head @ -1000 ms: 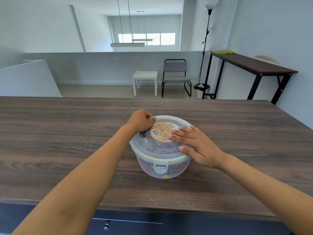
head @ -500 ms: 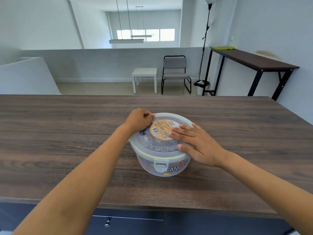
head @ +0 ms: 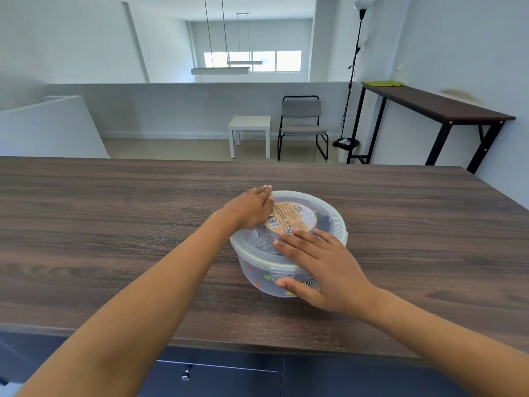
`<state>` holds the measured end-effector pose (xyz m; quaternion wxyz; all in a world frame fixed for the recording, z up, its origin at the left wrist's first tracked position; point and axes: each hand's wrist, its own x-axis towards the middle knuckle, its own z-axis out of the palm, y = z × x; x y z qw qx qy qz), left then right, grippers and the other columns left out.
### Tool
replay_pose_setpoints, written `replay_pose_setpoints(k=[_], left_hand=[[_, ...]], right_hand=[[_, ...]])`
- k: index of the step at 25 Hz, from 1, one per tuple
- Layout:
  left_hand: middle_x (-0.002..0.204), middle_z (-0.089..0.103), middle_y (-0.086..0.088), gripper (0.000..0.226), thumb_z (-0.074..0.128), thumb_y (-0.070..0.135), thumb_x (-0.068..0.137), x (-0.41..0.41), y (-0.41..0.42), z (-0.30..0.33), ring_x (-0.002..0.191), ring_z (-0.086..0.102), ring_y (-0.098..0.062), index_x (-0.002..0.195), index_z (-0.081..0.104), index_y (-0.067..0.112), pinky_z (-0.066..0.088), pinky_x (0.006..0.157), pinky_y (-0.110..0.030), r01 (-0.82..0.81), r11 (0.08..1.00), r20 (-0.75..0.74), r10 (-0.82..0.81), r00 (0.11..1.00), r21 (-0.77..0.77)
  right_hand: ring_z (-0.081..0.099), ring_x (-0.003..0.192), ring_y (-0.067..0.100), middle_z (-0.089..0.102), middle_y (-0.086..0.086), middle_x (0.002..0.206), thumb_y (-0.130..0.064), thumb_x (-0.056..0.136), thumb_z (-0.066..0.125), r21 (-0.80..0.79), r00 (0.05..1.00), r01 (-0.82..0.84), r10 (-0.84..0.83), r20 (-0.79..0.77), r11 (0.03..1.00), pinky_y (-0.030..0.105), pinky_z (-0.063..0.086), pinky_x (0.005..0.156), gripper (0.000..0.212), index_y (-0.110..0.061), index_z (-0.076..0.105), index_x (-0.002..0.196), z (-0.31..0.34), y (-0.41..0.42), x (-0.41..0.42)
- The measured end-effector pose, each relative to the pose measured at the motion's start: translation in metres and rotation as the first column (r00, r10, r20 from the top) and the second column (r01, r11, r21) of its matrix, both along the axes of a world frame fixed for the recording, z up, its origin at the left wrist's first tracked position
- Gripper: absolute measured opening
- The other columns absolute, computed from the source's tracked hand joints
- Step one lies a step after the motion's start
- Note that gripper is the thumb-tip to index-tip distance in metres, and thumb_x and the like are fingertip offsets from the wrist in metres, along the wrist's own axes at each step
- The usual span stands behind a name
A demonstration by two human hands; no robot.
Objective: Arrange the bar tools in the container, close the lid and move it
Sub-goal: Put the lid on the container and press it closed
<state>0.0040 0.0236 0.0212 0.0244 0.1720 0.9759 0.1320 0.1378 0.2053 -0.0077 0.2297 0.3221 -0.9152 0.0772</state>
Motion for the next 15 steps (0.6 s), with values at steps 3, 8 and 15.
replay_pose_setpoints(k=[3,8,15], left_hand=[[0.160,-0.001,0.005,0.056,0.011,0.043,0.098,0.0034,-0.0022,-0.0038,0.147,-0.003,-0.011,0.149,0.001,0.023,-0.003,0.118,-0.036,0.085,0.992,0.036,-0.082,0.996,-0.090],[0.160,-0.005,0.005,0.056,0.010,0.043,0.098,0.0060,-0.0014,-0.0029,0.146,-0.006,-0.010,0.149,-0.002,0.024,-0.005,0.118,-0.035,0.094,0.988,0.040,-0.089,0.995,-0.125],[0.160,-0.004,0.004,0.056,0.011,0.041,0.098,0.0091,-0.0001,-0.0001,0.146,-0.004,-0.010,0.149,-0.001,0.022,-0.004,0.118,-0.034,0.093,0.985,0.044,-0.087,0.995,-0.145]], right_hand=[[0.057,0.121,0.019,0.063,-0.002,0.128,-0.058,0.084,0.043,-0.008,0.998,-0.017,0.016,-0.067,1.000,0.042,0.046,0.100,0.057,-0.021,0.061,0.124,-0.0039,0.0003,-0.0026],[0.059,0.119,0.018,0.065,-0.001,0.125,-0.057,0.086,0.040,-0.017,0.994,-0.021,0.019,-0.109,1.000,0.040,0.048,0.099,0.056,-0.021,0.062,0.123,-0.0076,0.0004,-0.0046],[0.062,0.114,0.018,0.067,0.001,0.122,-0.053,0.088,0.040,-0.034,0.991,-0.012,0.007,-0.135,0.999,0.034,0.048,0.096,0.052,-0.019,0.063,0.120,-0.0097,-0.0032,-0.0040]])
